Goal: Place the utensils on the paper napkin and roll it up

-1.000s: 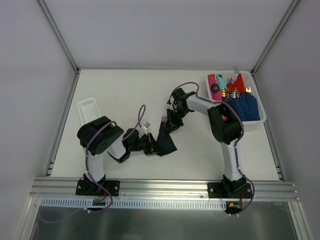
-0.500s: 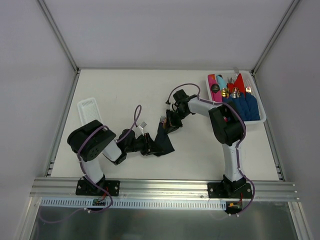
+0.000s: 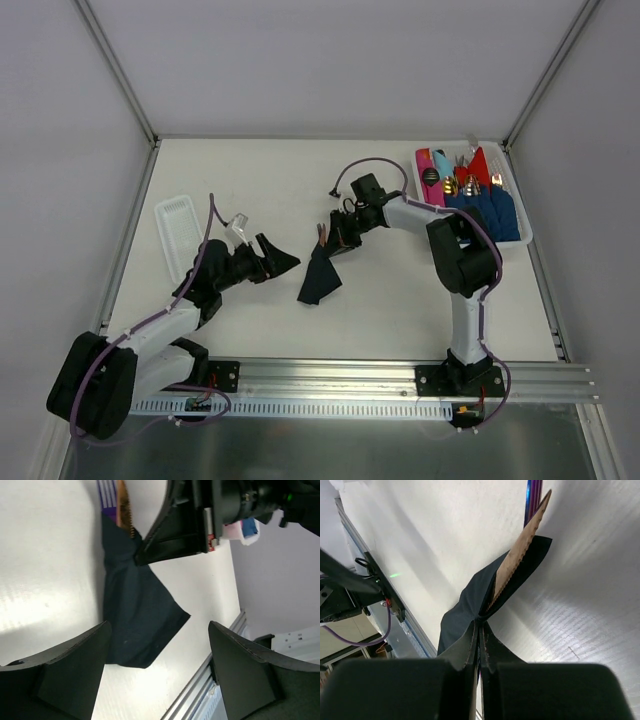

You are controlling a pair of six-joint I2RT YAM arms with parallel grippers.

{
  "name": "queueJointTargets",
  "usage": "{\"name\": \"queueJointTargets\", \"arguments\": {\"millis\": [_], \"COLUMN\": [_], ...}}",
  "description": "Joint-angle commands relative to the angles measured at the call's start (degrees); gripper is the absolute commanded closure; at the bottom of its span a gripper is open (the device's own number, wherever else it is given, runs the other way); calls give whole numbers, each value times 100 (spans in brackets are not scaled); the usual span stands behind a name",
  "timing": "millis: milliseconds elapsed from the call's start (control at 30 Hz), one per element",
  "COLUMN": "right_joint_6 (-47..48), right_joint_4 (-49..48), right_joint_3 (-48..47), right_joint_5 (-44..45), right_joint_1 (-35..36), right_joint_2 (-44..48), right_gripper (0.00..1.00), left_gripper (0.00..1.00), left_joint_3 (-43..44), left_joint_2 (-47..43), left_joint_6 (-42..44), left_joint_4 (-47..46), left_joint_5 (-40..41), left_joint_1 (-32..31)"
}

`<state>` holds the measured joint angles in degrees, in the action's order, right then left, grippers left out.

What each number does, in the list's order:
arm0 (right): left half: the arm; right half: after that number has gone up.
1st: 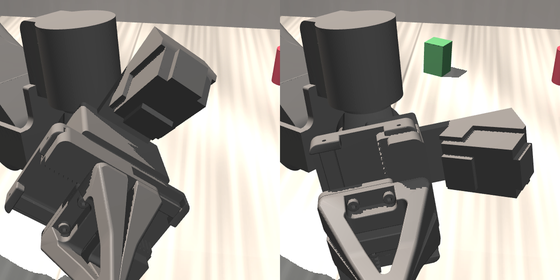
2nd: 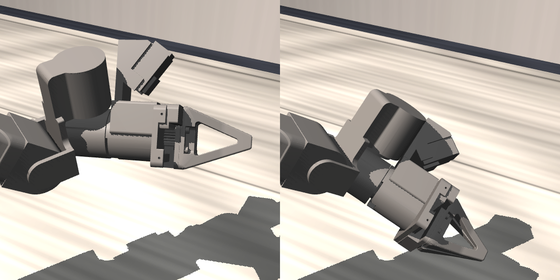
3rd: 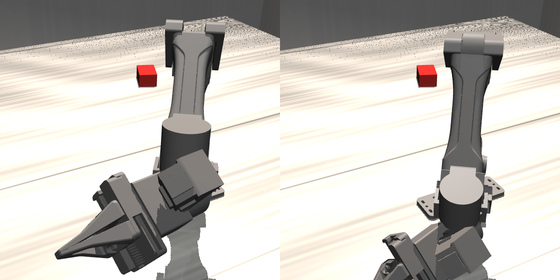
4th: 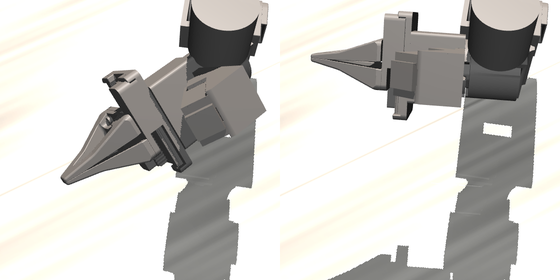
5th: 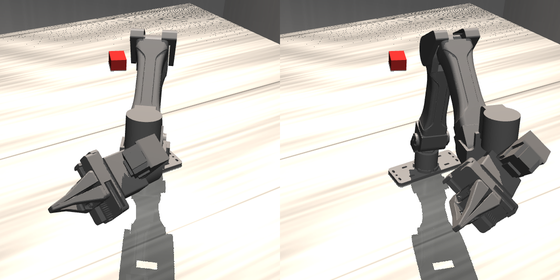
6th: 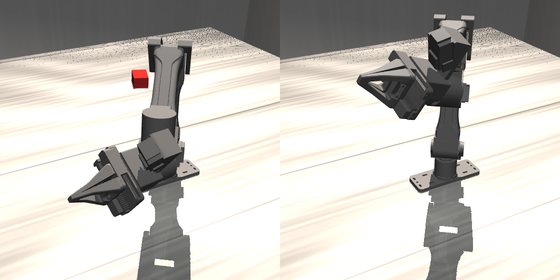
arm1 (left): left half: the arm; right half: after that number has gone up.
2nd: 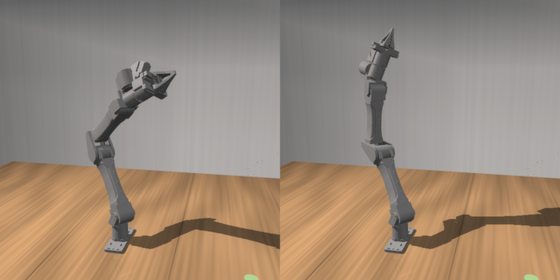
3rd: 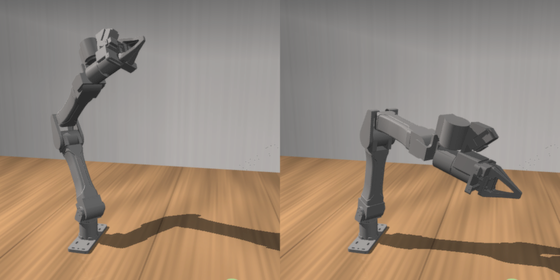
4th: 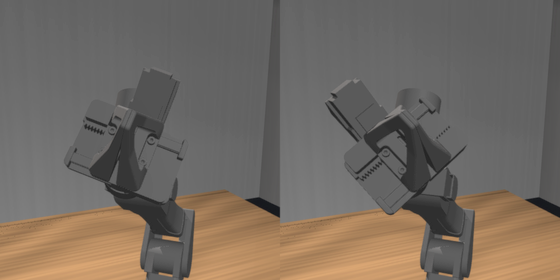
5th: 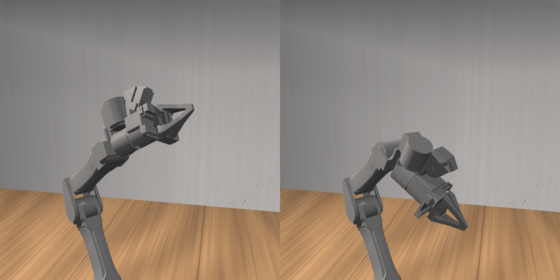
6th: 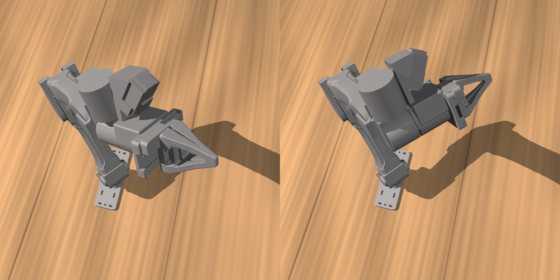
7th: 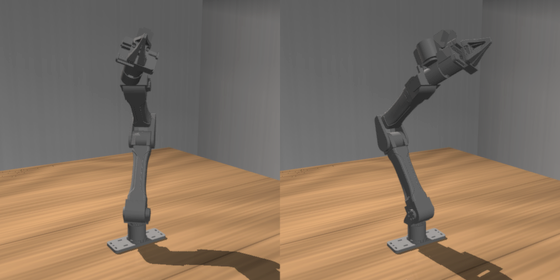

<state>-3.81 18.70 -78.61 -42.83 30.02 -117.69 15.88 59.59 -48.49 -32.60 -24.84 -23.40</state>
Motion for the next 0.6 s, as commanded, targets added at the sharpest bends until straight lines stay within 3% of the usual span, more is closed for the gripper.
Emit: {"name": "queueJointTargets", "arguments": {"millis": [0, 567], "right_joint_6": [118, 329], "right_joint_4": [-402, -428], "right_joint_3": [65, 82], "right_joint_5": [-410, -1096], "right_joint_1": [-14, -31], "right_joint_2": [431, 976], "right_gripper": [100, 100], "left_gripper": [16, 19], "left_joint_3": [257, -146], "left_joint_2": [-237, 545], "left_joint_6": [428, 94], "left_joint_4": [1132, -1072], "left_joint_5": [41, -1374], "left_joint_1": [204, 845]}}
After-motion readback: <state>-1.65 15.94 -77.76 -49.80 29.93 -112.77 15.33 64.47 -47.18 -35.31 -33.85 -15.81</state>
